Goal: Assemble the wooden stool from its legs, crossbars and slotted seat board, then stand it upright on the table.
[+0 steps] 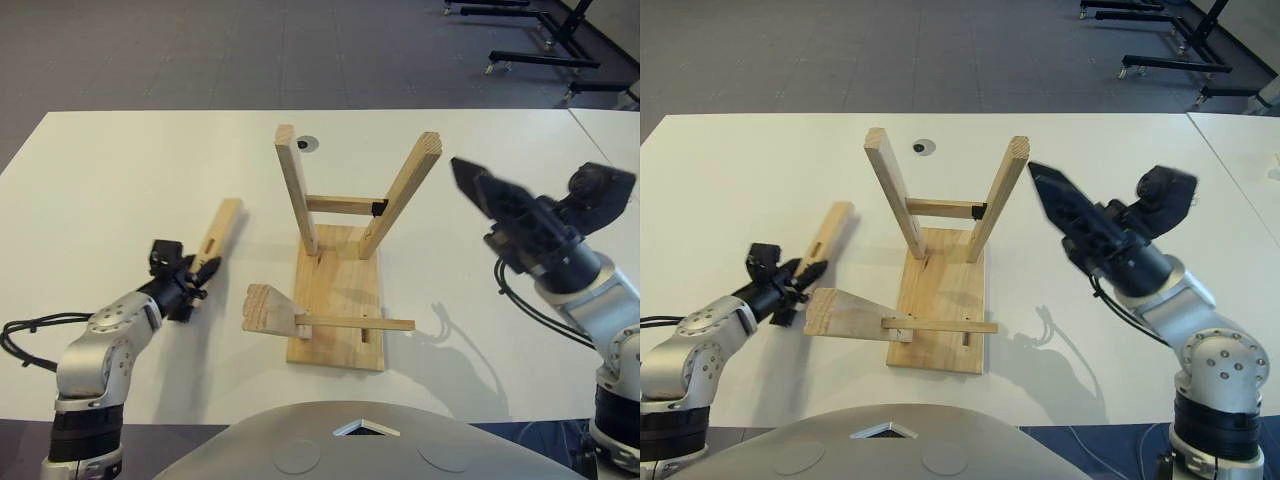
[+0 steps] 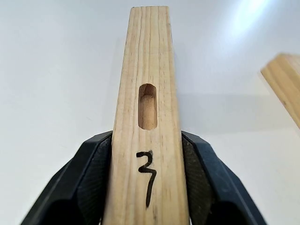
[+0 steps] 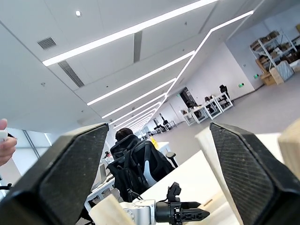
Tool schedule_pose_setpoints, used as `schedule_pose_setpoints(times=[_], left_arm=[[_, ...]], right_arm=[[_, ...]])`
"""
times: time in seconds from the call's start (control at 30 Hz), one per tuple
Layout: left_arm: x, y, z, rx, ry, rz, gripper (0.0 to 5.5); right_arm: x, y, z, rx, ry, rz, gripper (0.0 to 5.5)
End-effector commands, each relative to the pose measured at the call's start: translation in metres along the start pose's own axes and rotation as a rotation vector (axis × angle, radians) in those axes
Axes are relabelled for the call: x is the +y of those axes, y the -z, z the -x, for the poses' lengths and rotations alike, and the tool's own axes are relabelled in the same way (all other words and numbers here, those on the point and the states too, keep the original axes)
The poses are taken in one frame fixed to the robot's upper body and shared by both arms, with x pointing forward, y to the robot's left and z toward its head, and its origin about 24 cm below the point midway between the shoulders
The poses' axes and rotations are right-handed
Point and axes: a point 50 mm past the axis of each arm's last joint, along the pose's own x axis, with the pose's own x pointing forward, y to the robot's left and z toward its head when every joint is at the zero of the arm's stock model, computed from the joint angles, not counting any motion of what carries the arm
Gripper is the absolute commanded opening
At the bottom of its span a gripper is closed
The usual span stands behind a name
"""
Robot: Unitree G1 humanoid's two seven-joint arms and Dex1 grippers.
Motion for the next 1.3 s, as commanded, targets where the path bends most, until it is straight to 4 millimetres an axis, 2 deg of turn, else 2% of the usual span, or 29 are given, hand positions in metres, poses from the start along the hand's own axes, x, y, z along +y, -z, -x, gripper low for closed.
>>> schedule_pose_setpoints(times=[0.03, 0.1, 0.2, 0.23, 0.3, 0.4, 0.47, 0.57, 0.77, 1.03, 1.1, 1.27, 1.3], left_arm=[[0.013, -0.070, 0.017, -0.396, 0.093, -0.096, 2.06], [0.003, -0.107, 0.026, -0.578, 0.232, -0.098, 2.06], [-0.043, -0.157, 0.032, -0.808, 0.629, -0.019, 2.06], [-0.063, -0.168, 0.033, -0.846, 0.786, 0.000, 2.06], [-0.093, -0.177, 0.031, -0.833, 1.016, 0.022, 2.06], [-0.113, -0.172, 0.020, -0.726, 1.181, 0.025, 2.06], [-0.120, -0.168, 0.011, -0.665, 1.227, 0.009, 2.06], [-0.123, -0.160, 0.007, -0.602, 1.284, 0.010, 2.06], [-0.132, -0.142, 0.003, -0.515, 1.340, 0.040, 2.06], [-0.134, -0.141, 0.002, -0.521, 1.324, 0.038, 2.06], [-0.134, -0.139, 0.002, -0.509, 1.328, 0.019, 2.06], [-0.133, -0.136, 0.000, -0.501, 1.332, 0.003, 2.06], [-0.134, -0.135, 0.000, -0.505, 1.338, 0.009, 2.43]], right_arm=[[0.001, -0.025, -0.010, -0.058, -0.065, 0.055, 3.99], [-0.001, -0.032, -0.017, -0.078, -0.088, 0.069, 3.99], [-0.002, -0.029, -0.034, -0.063, -0.152, 0.058, 3.99], [-0.001, -0.024, -0.042, -0.044, -0.187, 0.045, 3.99], [0.002, -0.016, -0.059, -0.023, -0.261, 0.031, 3.99], [-0.003, -0.004, -0.089, 0.001, -0.344, 0.032, 3.99], [-0.004, 0.004, -0.107, 0.009, -0.388, 0.052, 3.99], [-0.001, 0.012, -0.119, 0.022, -0.442, 0.105, 3.99], [-0.007, 0.013, -0.123, -0.024, -0.473, 0.102, 3.99], [-0.004, 0.015, -0.118, -0.037, -0.524, 0.062, 2.37], [-0.003, 0.014, -0.117, -0.044, -0.532, 0.061, 2.12], [-0.002, 0.010, -0.116, -0.067, -0.553, 0.103, 2.12], [0.000, 0.011, -0.115, -0.069, -0.567, 0.130, 2.12]])
